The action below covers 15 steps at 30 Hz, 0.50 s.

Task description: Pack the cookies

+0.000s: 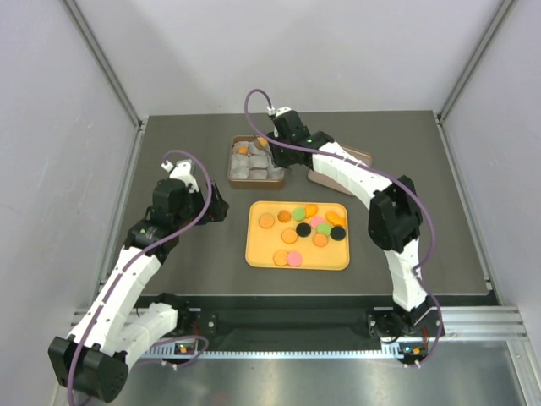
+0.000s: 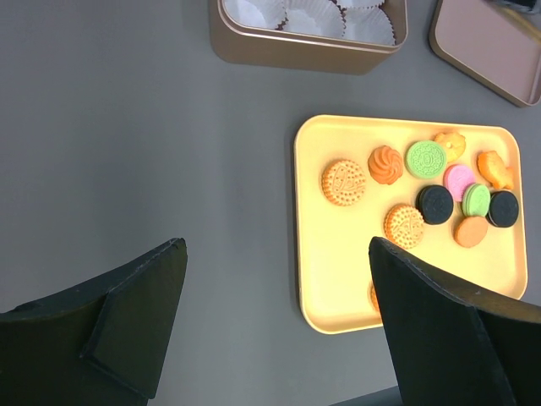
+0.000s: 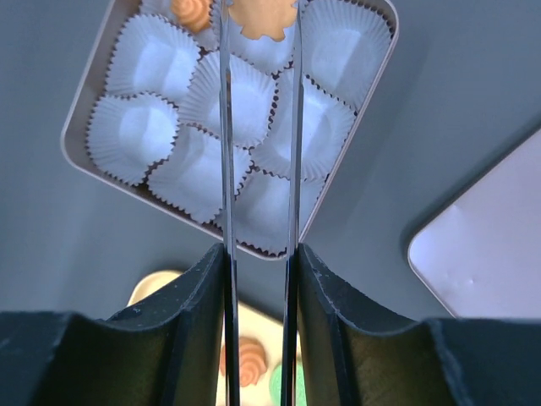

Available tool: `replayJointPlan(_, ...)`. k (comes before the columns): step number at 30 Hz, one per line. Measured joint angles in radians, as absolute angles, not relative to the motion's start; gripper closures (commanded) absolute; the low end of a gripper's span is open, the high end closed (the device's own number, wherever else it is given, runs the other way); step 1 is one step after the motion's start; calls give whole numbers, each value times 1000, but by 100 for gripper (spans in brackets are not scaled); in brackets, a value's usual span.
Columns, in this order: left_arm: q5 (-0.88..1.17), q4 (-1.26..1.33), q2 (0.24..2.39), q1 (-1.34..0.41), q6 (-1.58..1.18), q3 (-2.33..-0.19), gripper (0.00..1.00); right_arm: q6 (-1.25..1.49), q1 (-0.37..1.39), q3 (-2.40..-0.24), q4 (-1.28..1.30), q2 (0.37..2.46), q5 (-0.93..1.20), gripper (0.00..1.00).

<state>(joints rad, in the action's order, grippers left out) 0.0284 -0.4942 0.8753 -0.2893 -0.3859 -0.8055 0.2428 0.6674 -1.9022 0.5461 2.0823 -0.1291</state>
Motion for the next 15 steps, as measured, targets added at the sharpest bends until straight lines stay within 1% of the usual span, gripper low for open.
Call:
replayJointPlan(5, 28, -494, 880, -287, -386, -805, 7, 243, 663, -1933, 546, 2139, -125, 66)
replayJointPlan(15, 33, -494, 889, -275, -386, -805, 7, 243, 663, -1947, 545, 2144, -106, 65)
